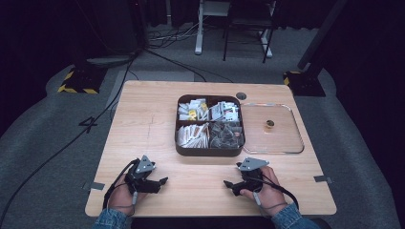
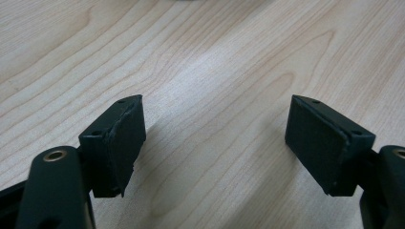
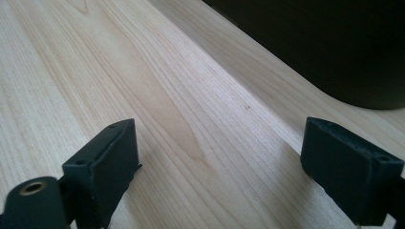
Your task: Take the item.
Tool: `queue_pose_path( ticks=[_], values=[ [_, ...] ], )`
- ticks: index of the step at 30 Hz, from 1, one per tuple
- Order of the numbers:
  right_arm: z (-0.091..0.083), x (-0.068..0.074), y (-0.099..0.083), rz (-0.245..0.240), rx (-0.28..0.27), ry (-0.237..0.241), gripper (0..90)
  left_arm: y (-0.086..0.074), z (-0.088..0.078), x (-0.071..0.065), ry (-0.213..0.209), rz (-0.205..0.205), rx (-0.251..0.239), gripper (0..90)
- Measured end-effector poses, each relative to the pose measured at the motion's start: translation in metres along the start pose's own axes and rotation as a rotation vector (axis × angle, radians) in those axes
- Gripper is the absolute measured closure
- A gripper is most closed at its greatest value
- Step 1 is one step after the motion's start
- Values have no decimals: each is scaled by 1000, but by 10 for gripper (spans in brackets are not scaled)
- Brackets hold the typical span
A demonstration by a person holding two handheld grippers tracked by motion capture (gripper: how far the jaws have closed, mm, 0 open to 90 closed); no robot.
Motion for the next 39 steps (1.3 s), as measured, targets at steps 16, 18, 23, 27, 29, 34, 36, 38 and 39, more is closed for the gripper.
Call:
queue_pose_path(
  ticks=[16,18,23,27,29,34,36,38,39],
  values=[
    [1,0,1,-11,0,9,126,0,0,1,8,-10,1,223],
    [0,0,1,-13,-2,11,143,0,0,1,12,-10,1,223],
    [-1,2,2,-13,-27,12,298,0,0,1,11,-11,2,223],
    [-2,5,4,-10,-30,11,439,0,0,2,14,-11,1,223],
    [-5,4,6,-6,-27,19,464,0,0,1,10,-13,2,223],
    [-17,-1,15,60,-85,45,488,0,0,2,12,-14,2,223],
    [-27,-6,20,94,-109,50,503,0,0,2,12,-14,1,223],
    [-35,-9,24,105,-128,45,504,0,0,2,12,-14,2,223],
    [-38,-11,26,110,-136,44,503,0,0,2,12,-15,2,223]
  ],
)
Point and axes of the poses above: each handheld gripper's, and its own axes: z roughly forward along the jaws, y roughly out of its top, x roughly to its left, the point moved 6 cm from there along z, roughly forward along the jaws, and after that the axes turned 4 degrees about x, right-handed, at the moved point
